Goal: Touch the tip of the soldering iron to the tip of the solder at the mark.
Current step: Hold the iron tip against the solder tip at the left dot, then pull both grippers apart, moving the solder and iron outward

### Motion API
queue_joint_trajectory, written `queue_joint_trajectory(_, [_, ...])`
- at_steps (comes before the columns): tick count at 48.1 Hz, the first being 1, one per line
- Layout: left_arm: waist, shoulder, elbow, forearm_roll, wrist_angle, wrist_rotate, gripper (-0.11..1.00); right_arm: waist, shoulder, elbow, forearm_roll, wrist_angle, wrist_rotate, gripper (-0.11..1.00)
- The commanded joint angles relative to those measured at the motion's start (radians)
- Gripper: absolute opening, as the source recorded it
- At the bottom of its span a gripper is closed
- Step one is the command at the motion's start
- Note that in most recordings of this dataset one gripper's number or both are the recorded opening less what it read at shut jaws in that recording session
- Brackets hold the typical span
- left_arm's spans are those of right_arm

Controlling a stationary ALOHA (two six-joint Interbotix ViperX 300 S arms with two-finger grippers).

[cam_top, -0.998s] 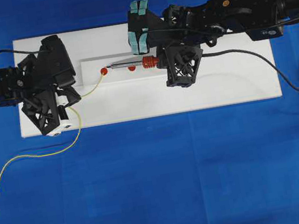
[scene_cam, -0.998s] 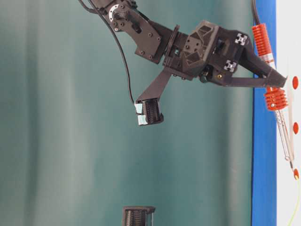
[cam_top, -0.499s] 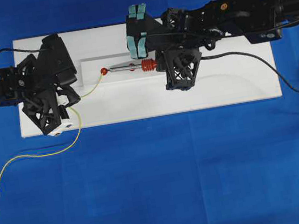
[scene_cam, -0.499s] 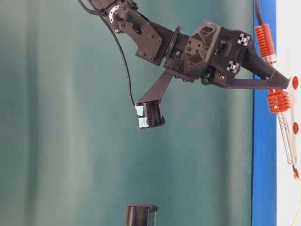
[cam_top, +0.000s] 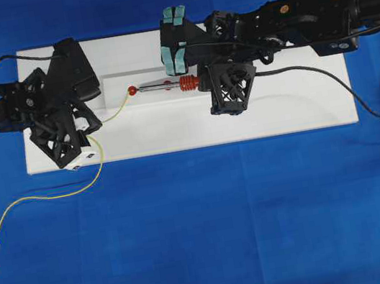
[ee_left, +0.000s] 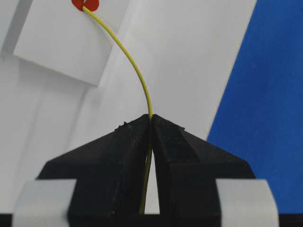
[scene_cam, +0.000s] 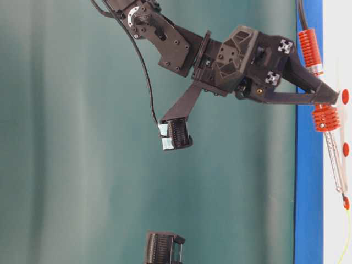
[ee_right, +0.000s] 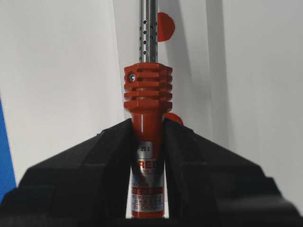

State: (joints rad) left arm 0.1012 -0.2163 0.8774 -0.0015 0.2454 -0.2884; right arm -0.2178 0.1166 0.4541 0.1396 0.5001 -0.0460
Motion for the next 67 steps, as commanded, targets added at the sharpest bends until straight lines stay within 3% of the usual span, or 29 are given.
queue_joint_trajectory(1, [0.002,-0.006,-0.026,0.0,0.005,-0.002,0.03,0.002,-0.012,-0.021,-0.002,-0.003,0.002,0.06])
queue_joint_trajectory(67, [0.002,0.006,-0.051,0.0,0.017,-0.002,0.03,0.002,-0.012,-0.02,-0.002,-0.003,0.002,0.06])
